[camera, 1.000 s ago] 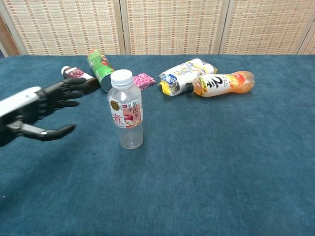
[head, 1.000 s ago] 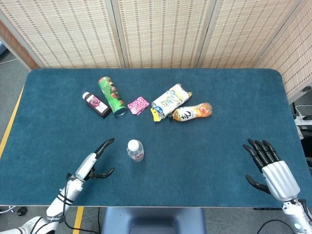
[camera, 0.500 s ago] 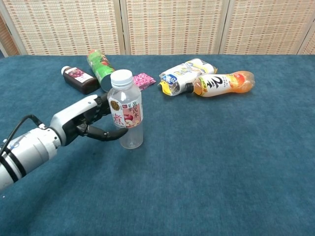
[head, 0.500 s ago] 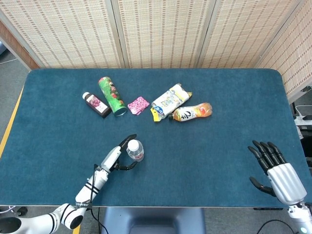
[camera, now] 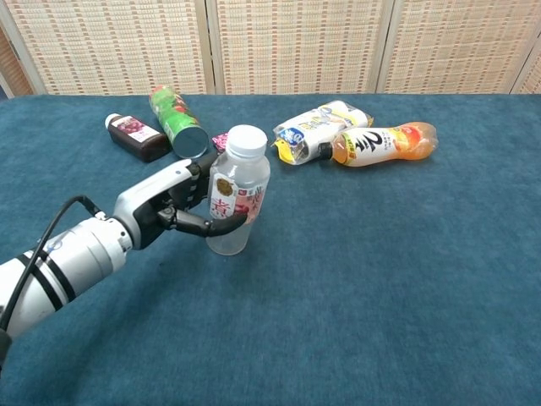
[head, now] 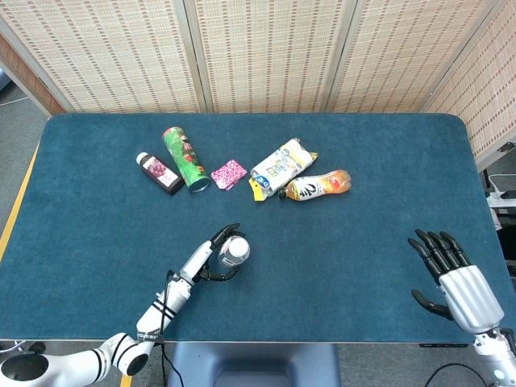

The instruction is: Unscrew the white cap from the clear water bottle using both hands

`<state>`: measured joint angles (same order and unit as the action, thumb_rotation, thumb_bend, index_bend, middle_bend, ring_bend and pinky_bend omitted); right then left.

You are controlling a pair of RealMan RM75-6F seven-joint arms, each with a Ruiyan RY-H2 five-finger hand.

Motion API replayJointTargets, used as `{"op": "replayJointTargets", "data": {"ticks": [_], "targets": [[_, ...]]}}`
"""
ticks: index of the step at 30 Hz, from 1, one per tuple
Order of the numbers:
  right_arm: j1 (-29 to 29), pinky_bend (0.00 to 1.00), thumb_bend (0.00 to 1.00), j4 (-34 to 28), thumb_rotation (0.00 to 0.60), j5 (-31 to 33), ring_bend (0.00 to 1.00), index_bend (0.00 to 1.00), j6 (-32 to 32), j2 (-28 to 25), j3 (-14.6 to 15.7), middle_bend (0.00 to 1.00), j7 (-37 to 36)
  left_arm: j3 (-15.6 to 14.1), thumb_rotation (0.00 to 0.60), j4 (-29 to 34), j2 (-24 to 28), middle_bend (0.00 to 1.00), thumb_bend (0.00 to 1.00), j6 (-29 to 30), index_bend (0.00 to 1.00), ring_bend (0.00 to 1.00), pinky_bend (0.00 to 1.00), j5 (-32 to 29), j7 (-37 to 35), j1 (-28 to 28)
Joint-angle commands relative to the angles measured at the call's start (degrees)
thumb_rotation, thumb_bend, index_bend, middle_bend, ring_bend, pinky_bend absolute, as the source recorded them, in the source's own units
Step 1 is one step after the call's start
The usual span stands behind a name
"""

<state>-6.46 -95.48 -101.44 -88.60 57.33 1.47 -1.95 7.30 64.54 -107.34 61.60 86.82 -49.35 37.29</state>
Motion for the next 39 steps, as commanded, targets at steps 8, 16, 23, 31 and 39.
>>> {"op": "replayJointTargets", "data": {"ticks": [8,16,23,31,39], "targets": [[-8.0,0.00,0.17,-7.6,0.600,-1.2,0.00,0.02,10.4,-4.4,-2.2,0.00,2.6,3.1,0.600,3.2,-1.8,0.60,0.41,3.2,0.44,0.31,0.23,-3.2,-3.5,-1.4],[-20.8,0.00,0.17,-20.0,0.600,8.4,0.00,0.09,27.6,-9.7,-10.1,0.00,8.6,3.4,0.600,8.6,-1.8,0.64,0.52,6.9,0.50,0.35,0.31,-2.2,1.2,-2.1],[-31.7,0.00,0.29,-28.0,0.600,23.3,0.00,0.16,40.5,-12.9,-16.7,0.00,16.8,4.9,0.600,8.9,-4.8,0.67,0.59,9.4,0.51,0.38,0.34,-2.6,8.6,-1.9],[-39.1,0.00,0.32,-31.2,0.527,35.6,0.00,0.21,45.0,-12.8,-18.4,0.00,24.8,6.1,0.600,9.1,-6.3,0.67,0.62,9.2,0.52,0.38,0.34,-3.3,12.7,-0.9],[-47.9,0.00,0.32,-32.8,0.515,50.7,0.00,0.21,45.0,-9.9,-15.9,0.00,34.7,6.9,0.600,10.9,-5.9,0.67,0.62,8.4,0.52,0.38,0.34,-4.0,15.3,-0.2]]}}
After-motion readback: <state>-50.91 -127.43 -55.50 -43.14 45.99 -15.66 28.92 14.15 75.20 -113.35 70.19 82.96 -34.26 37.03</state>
